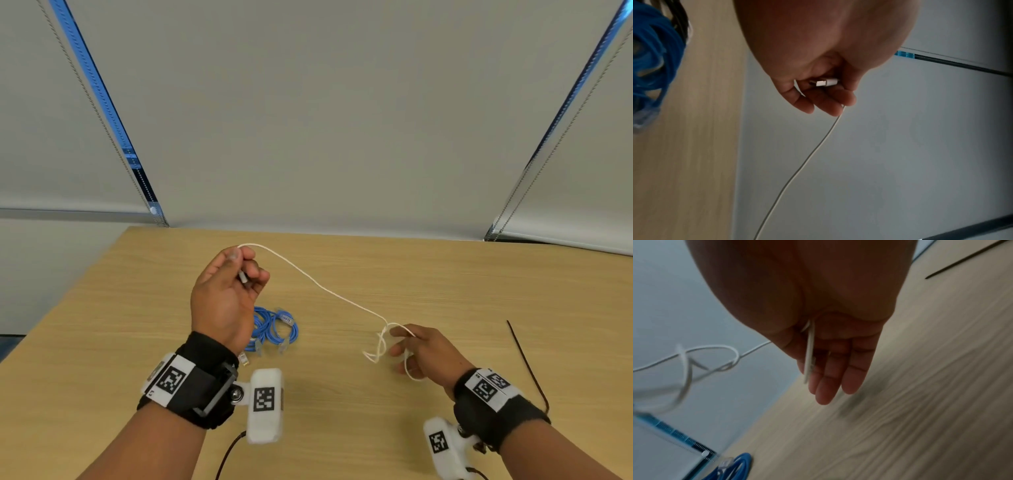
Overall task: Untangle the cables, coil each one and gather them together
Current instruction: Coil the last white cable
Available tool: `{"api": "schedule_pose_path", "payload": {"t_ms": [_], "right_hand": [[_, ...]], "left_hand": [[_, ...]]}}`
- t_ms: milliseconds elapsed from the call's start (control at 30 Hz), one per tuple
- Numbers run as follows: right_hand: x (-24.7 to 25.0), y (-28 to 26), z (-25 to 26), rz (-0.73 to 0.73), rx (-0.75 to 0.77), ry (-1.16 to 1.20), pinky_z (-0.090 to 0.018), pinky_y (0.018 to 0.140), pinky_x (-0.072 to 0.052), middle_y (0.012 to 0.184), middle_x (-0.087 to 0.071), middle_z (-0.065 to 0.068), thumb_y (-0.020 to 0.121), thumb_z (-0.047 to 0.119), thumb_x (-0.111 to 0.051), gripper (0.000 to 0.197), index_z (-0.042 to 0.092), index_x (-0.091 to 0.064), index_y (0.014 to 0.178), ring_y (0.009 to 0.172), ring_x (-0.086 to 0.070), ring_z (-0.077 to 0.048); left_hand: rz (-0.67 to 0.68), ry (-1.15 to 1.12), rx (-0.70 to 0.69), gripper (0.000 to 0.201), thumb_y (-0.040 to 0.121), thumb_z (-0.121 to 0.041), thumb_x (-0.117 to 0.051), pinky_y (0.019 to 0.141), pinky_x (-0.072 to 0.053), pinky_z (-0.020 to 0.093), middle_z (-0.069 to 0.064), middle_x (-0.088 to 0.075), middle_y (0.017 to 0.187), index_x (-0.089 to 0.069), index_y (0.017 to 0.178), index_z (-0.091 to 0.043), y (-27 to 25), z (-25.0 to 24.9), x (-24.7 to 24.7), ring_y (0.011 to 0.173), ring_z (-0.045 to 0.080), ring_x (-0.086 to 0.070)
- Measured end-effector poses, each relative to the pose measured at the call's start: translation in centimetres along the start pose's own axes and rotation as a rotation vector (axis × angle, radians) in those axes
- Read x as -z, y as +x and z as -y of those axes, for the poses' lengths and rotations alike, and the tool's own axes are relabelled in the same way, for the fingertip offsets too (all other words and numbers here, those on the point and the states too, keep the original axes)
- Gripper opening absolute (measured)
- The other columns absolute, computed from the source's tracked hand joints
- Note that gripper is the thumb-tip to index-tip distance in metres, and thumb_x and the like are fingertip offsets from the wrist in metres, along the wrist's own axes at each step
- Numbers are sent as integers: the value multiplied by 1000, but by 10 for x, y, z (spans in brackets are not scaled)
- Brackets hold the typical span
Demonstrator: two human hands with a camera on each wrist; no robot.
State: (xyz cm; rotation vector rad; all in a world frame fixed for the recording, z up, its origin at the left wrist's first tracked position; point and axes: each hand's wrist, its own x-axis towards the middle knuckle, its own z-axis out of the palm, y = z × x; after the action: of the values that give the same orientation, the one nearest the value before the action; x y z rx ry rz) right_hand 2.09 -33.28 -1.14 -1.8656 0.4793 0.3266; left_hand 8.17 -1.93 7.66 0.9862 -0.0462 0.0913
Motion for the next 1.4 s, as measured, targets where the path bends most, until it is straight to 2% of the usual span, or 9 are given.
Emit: {"api": "schedule_pose_path", "payload": {"t_ms": [200,533,700,800,933,1033,1100,1233,1400], "right_hand": [[10,6,-11,-72,-128,-133,-30,62,-45,76,-66,-9,97,4,-47,23,6,-68,107,67,-57,-22],[23,4,-18,-93,-284,-98,-30,60,-50,56,-58,0,89,4,-42,31,16,-69,101,62,-54,-20],[19,0,-21,16,-166,-70,-23,50,-41,56,-54,-1,94,3,-47,22,10,-62,108,47,-47,-15],[17,-9,-6,189,-55,-117,-26,55,-47,80,-65,-2,87,5,-63,41,24,-57,123,66,-60,-15],[12,-20,17,180,110,-166,-30,94,-45,132,-56,3,77,24,-70,56,37,-55,129,118,-55,-15],[5,-29,38,65,364,-135,-32,111,-35,142,-49,19,92,26,-67,43,45,-58,129,134,-42,-2],[-8,-40,55,150,486,-78,-29,110,-36,142,-50,27,87,44,-69,46,51,-55,130,134,-42,8],[-34,-45,74,227,637,-45,-36,100,-49,113,-74,8,91,45,-61,12,39,-69,96,112,-67,-11],[-10,-34,47,172,532,-51,-36,87,-47,77,-73,-1,104,25,-51,25,22,-64,83,87,-73,-26]], "left_hand": [[-51,-20,-102,27,104,-18,-46,78,-51,35,0,-55,66,-68,89,-15,9,-11,1,66,18,-55],[-106,-155,-161,26,104,-22,-46,80,-48,33,-2,-53,66,-66,88,-15,15,-32,-13,64,15,-54],[-25,-54,-175,23,103,-21,-48,76,-52,34,0,-54,66,-67,93,-14,6,-25,-33,66,19,-54],[15,166,-178,29,105,-18,-48,73,-53,35,1,-55,63,-72,89,-17,-1,-15,-40,63,19,-53],[152,407,-136,26,101,-23,-50,76,-52,38,2,-58,62,-75,93,-19,-16,3,-46,65,20,-57],[269,526,-104,26,104,-18,-49,77,-53,33,3,-62,65,-75,98,-17,-25,13,-53,69,20,-62],[385,596,-80,26,105,-13,-49,81,-56,32,6,-65,67,-75,101,-13,-28,16,-60,71,19,-65],[500,591,-68,24,105,-8,-48,82,-59,33,10,-66,70,-71,98,-4,-29,8,-78,71,19,-66],[60,91,-85,32,105,-7,-41,74,-53,34,0,-57,63,-64,83,-13,6,-42,-60,61,17,-57]]}}
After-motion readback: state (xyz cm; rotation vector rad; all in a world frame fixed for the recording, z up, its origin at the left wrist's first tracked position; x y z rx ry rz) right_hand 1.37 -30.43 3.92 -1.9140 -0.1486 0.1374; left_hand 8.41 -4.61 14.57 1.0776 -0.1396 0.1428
